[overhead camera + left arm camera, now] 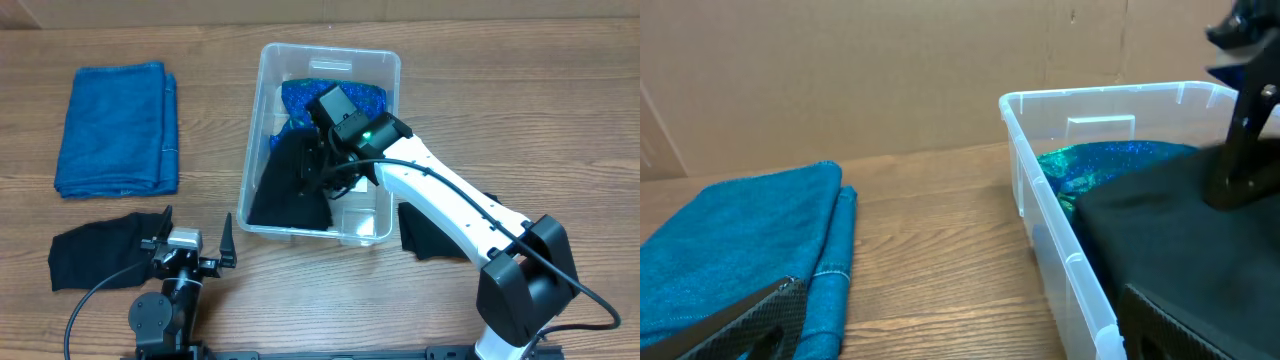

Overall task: Pack container
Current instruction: 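Carry the black cloth over the container and lower it inside, then adjust the black cloth inside the container with the right gripper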

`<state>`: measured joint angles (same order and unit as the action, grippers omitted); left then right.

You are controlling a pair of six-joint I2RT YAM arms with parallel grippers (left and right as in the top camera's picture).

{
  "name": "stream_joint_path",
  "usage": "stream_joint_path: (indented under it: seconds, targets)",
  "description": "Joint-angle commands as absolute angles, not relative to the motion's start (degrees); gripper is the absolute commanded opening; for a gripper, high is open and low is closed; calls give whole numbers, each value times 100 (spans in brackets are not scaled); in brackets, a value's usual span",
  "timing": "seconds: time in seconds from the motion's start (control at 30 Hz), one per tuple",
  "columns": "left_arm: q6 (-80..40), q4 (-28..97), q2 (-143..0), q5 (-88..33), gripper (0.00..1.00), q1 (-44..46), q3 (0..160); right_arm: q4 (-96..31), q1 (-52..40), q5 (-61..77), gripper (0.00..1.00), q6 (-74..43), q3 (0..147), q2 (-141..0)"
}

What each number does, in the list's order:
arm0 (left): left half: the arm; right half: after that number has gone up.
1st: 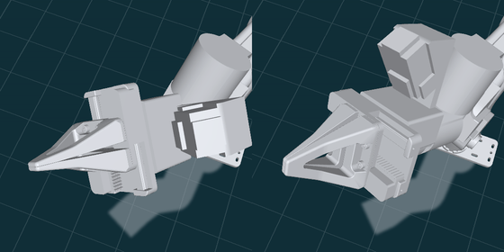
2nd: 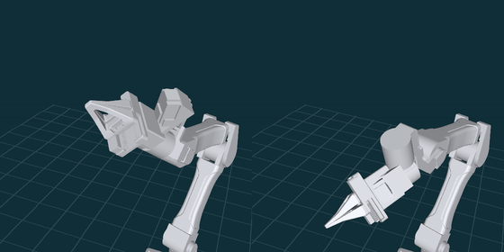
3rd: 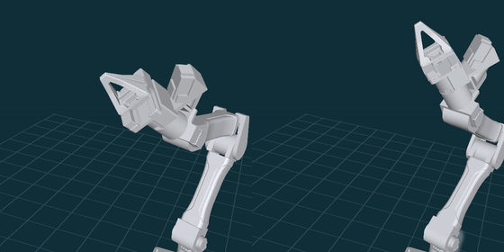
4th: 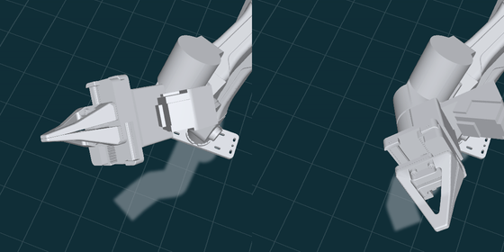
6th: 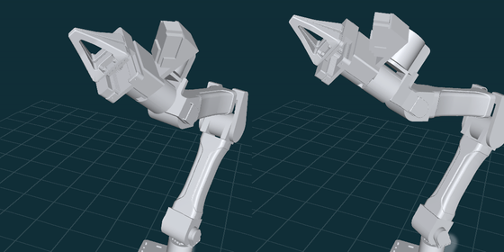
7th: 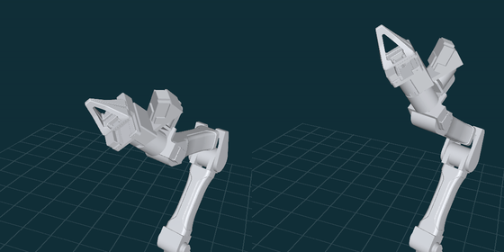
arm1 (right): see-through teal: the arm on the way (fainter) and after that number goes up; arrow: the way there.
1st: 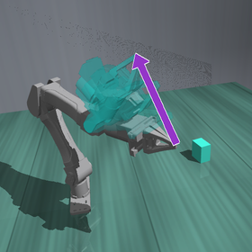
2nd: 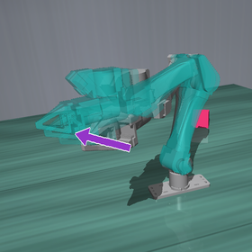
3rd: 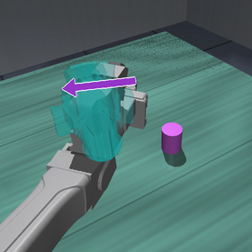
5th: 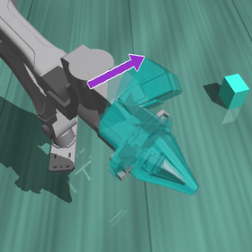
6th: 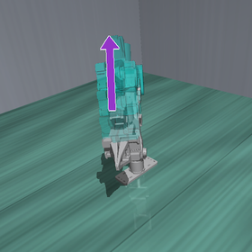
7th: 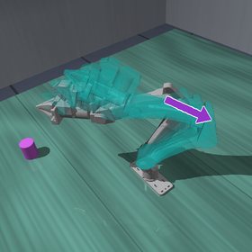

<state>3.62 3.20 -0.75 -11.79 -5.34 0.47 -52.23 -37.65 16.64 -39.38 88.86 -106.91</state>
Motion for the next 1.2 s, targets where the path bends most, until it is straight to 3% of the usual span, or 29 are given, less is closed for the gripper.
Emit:
stream_joint_path:
  seconds: [0.0, 0.13, 0.4, 0.53, 0.63, 0.8, 1.17]
  targets:
    - [473, 316, -27, -1162, 100, -572, 27, -5651, -3787, 454, 59, -3900, 8886, -10628]
    - [473, 316, -27, -1162, 100, -572, 27, -6082, -3782, -467, 60, -3894, 8888, -10626]
    - [473, 316, -27, -1162, 100, -572, 27, -6740, -3776, -884, 61, -3726, 9810, -10619]
    - [473, 316, -27, -1162, 100, -572, 27, -7118, -3776, -591, 67, -3675, 9830, -10630]
    - [473, 316, -27, -1162, 100, -572, 27, -7061, -3776, -93, 69, -3463, 9830, -10632]
    - [473, 316, -27, -1162, 100, -572, 27, -6716, -3776, 287, 82, -3468, 9441, -10632]
    - [473, 316, -27, -1162, 100, -572, 27, -5734, -3776, 722, 86, -3778, 8298, -10643]
